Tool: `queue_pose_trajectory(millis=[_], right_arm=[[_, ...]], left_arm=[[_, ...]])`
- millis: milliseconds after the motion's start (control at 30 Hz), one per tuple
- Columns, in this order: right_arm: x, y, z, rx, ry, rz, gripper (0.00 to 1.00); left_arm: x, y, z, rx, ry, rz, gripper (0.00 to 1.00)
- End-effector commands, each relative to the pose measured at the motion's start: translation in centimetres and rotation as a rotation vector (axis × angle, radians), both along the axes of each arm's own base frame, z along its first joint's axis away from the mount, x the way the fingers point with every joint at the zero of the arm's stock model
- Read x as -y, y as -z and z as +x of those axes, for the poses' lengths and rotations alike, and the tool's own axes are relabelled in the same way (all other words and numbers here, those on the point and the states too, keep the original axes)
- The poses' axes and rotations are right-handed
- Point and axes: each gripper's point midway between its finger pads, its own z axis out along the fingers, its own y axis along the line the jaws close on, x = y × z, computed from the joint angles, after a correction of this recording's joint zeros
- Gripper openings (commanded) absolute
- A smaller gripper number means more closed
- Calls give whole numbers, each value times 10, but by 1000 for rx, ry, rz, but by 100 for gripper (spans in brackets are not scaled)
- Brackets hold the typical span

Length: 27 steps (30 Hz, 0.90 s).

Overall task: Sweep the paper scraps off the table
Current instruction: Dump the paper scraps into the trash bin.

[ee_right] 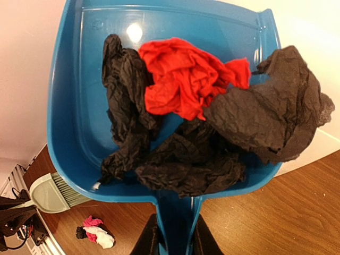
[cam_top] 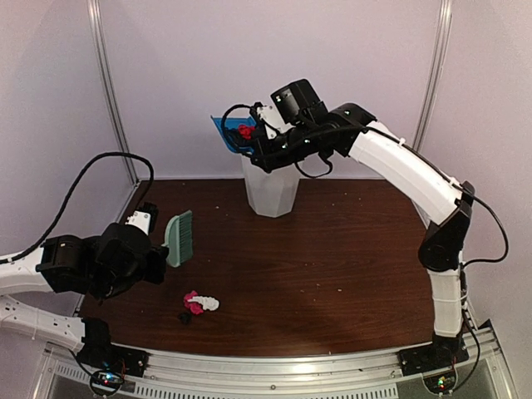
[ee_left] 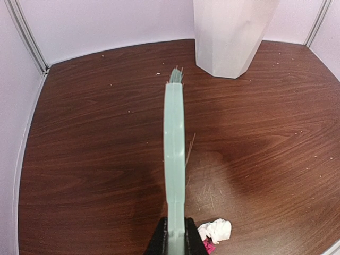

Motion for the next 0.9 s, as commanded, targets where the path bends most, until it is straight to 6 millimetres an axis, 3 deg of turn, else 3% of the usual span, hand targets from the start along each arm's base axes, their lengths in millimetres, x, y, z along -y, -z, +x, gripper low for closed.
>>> queue_pose_trajectory(millis=[0, 400, 600, 867], right_arm=[[-8, -22, 14, 41, -38, 89, 0], [-2, -25, 70, 41, -59, 241, 0], [-3, -33, 80, 3, -113, 352, 0], [-7, -51, 78, -83, -162, 511, 0]], left_arm=[[4, -3, 2, 14, -9, -37, 0], [8, 1, 5, 13, -15, -19, 0], [11, 4, 6, 11, -14, -8, 0], [16, 6, 6, 10, 2, -2, 0]])
